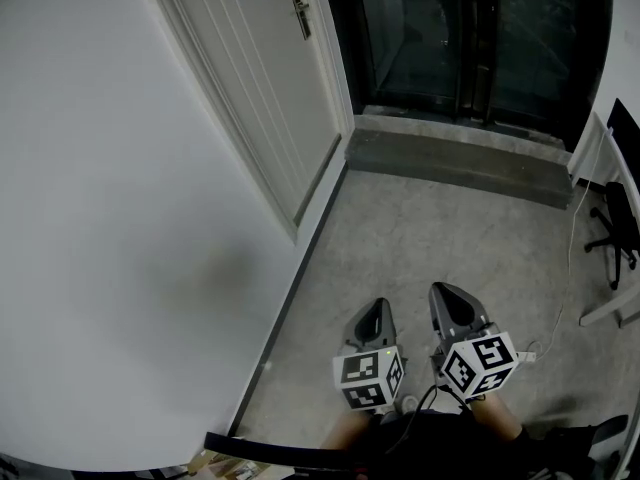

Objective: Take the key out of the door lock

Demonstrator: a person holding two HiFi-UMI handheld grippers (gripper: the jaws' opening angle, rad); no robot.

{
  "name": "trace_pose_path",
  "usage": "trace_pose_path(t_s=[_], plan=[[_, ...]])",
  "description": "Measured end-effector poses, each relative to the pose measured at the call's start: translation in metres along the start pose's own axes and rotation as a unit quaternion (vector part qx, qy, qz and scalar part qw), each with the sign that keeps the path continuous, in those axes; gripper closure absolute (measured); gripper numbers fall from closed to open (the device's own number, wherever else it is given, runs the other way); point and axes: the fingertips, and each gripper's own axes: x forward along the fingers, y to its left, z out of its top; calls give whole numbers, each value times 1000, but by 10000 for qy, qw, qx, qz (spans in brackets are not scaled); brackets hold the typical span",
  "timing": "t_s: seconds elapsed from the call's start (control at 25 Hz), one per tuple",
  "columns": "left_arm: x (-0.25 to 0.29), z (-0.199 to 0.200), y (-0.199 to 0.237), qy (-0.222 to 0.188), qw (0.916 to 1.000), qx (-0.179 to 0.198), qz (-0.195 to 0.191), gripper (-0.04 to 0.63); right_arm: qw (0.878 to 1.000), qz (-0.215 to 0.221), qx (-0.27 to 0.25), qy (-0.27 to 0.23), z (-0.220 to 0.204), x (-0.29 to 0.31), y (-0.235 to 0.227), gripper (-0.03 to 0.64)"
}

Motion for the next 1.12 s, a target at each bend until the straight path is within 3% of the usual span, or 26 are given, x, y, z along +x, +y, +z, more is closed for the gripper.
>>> trace_pose_path(t_s=[0.24,0.56,0.68,0.8,1.12], plan=[[-1,-8,10,101,9994,321,70,595,9996,191,102,-152,1,9,10,615],[30,-17,36,239,9994,138,206,595,9998,208,35,5,-13,48,-13,615],[60,-1,49,227,9992,6,342,595,9996,289,18,-28,-1,83,-29,615],[98,14,46,315,9993,-121,177,595,9990,429,39,-79,12,116,-47,615],[201,59,32,150,9997,-102,181,595,9972,738,-122,-66,53,189,-106,615]])
